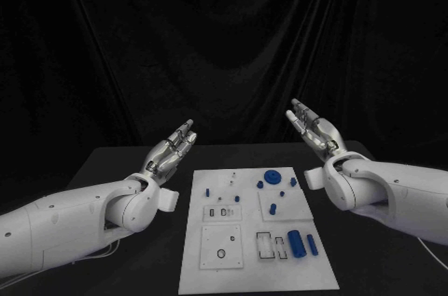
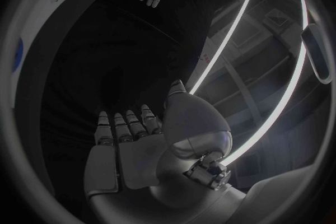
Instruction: Assemble the parts on the task board
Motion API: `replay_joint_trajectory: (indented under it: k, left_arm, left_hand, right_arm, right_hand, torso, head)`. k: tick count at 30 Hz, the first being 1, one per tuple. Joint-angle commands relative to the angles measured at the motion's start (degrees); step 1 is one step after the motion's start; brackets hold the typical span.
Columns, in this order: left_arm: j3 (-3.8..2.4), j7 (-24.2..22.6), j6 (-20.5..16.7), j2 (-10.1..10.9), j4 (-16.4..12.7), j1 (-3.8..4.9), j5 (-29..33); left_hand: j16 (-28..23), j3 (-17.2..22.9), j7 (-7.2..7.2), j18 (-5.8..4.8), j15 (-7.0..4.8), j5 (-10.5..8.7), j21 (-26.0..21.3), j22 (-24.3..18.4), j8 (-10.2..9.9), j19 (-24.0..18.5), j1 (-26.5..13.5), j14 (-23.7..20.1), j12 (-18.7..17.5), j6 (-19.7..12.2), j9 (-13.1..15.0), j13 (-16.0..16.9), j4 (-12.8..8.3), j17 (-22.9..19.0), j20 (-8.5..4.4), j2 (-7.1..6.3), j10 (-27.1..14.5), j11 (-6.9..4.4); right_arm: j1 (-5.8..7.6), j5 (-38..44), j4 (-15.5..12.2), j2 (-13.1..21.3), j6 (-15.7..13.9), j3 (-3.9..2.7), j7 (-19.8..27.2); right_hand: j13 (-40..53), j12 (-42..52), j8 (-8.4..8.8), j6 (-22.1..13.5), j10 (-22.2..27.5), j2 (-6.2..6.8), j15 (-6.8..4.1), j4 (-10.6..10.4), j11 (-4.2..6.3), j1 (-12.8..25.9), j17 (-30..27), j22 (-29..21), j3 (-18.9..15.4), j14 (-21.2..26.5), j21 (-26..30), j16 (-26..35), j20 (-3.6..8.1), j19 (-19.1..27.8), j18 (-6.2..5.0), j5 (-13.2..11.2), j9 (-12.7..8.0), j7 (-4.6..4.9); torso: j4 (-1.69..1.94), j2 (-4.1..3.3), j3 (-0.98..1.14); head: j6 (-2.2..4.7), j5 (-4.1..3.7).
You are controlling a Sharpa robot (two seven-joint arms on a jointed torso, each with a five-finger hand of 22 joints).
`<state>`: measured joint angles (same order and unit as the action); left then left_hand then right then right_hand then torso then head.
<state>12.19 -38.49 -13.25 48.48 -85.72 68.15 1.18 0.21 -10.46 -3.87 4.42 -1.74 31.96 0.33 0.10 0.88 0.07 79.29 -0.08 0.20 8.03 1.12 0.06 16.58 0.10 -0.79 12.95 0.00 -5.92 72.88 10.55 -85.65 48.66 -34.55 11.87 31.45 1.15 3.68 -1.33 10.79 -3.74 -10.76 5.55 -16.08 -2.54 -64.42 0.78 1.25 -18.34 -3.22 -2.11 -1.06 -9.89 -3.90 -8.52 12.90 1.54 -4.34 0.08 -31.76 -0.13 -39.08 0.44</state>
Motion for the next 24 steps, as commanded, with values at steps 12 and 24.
replay_joint_trajectory:
  k: [12, 24]
  left_arm:
    - [-0.08, -7.5, 2.2, 1.3, -0.1, 0.91, -7.0]
    - [-0.06, -6.9, 5.8, 0.3, 1.8, 0.75, -7.1]
  left_hand:
    - [-0.2, 1.3, 1.13, 0.49, 1.87, 3.22, -0.3, -0.1, 0.2, -0.1, 3.9, 0.1, -0.2, -0.3, 0.0, -0.1, -1.2, -0.1, 1.78, -0.06, 0.0, 1.04]
    - [-0.2, 2.1, 1.27, 0.59, 3.54, 3.78, -0.3, -0.1, 0.4, -0.1, 5.4, 0.1, -0.2, 0.5, 0.2, -0.1, -1.6, -0.1, 3.64, 0.19, 0.0, 0.86]
  right_arm:
    - [4.78, 50.4, 6.1, -4.3, 6.8, -0.08, -18.2]
    - [4.81, 83.7, 13.9, -11.0, 15.4, -0.08, -29.7]
  right_hand:
    - [2.6, 17.6, -2.49, 23.7, -34.1, 3.67, -1.28, 2.8, -6.13, -22.6, 11.5, 6.7, 5.1, -64.0, -18.3, -18.0, -0.64, -59.6, -2.09, 1.7, 1.9, 6.63]
    - [2.7, 12.9, -3.69, 40.6, -50.5, 8.97, -6.56, 1.9, -2.2, -25.9, 24.4, 15.0, 13.7, -74.2, -29.3, -35.1, 4.94, -69.8, -1.71, -3.9, 4.8, 6.08]
  torso:
    - [0.0, 0.01, -0.01]
    - [-0.01, -0.03, -0.01]
  head:
    - [-1.52, -0.05]
    - [-2.91, -0.32]
